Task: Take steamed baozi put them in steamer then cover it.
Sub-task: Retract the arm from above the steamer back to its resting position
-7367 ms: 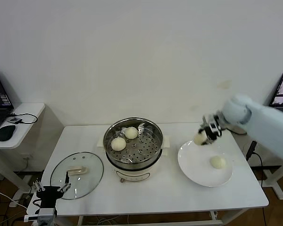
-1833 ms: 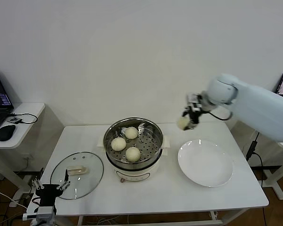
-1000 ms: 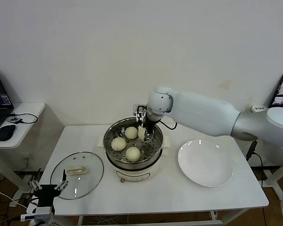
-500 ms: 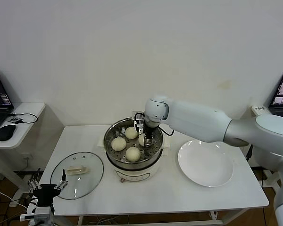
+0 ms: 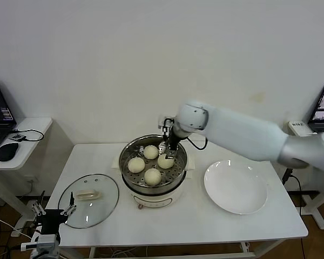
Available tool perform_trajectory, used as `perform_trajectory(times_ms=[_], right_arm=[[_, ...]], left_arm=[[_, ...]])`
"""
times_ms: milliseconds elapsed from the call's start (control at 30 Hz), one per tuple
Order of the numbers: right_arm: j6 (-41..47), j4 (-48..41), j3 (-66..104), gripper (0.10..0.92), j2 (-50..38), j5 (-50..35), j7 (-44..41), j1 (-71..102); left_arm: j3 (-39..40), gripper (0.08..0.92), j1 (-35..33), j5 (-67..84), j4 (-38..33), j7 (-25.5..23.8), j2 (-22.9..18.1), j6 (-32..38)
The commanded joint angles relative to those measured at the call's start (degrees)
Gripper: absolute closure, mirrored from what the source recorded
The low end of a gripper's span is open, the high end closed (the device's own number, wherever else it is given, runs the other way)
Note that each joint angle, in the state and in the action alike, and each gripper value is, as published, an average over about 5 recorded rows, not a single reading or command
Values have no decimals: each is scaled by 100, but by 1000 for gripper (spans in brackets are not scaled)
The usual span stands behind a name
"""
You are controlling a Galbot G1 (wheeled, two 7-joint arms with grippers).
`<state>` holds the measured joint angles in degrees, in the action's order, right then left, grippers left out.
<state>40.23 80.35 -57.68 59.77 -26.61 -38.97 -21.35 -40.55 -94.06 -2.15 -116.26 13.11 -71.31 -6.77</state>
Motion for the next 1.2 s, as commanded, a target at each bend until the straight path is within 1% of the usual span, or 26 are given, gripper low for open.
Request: perform_trajectory(times_ms=[33, 167, 267, 333, 500, 600, 667, 733, 867, 967, 1100, 1200], right_arm=[[-889, 1842, 1873, 203, -1795, -1075, 2787, 1771], [-1944, 2225, 3556, 203, -2235, -831, 3585, 3768], [-2674, 2314, 4934, 203, -2168, -298, 3805, 5431], [-3087, 2305, 5896, 203, -1873, 186, 3803, 6484], [-4362, 2061, 8170, 202, -592, 1604, 3492, 8652], [-4911, 2029, 9096, 203, 239, 1995, 3230, 9438], [-5096, 2124, 9621, 203, 696, 2086, 3075, 9819], [-5159, 2268, 10010, 203, 1039, 2063, 2971, 10128], [-5144, 2526, 10515, 203, 1474, 2034, 2891, 10670], [-5171, 2634, 10715, 203, 1744, 2050, 2885, 11007], [-5326, 2625, 10872, 202, 2084, 2096, 2904, 11286], [-5374, 2588, 11019, 203, 2293, 2086, 2946, 11346]], left_arm=[[42, 177, 42, 11, 52, -11, -8, 51], [150, 177, 58, 14, 94, -58, -5, 180], [224, 177, 68, 38, 134, -73, -18, 273], [266, 177, 82, 55, 173, -76, -33, 346], [392, 177, 121, -9, 306, -106, -39, 445], [434, 177, 149, -315, 436, -136, 5, 480], [429, 177, 177, -864, 563, -170, 77, 519], [373, 177, 215, -1756, 737, -246, 180, 612], [116, 177, 277, -3971, 1133, -438, 483, 1061], [-81, 177, 307, -5119, 1388, -633, 713, 1414], [-82, 177, 361, -5990, 1677, -716, 906, 1645], [25, 177, 426, -6252, 1789, -713, 932, 1610]])
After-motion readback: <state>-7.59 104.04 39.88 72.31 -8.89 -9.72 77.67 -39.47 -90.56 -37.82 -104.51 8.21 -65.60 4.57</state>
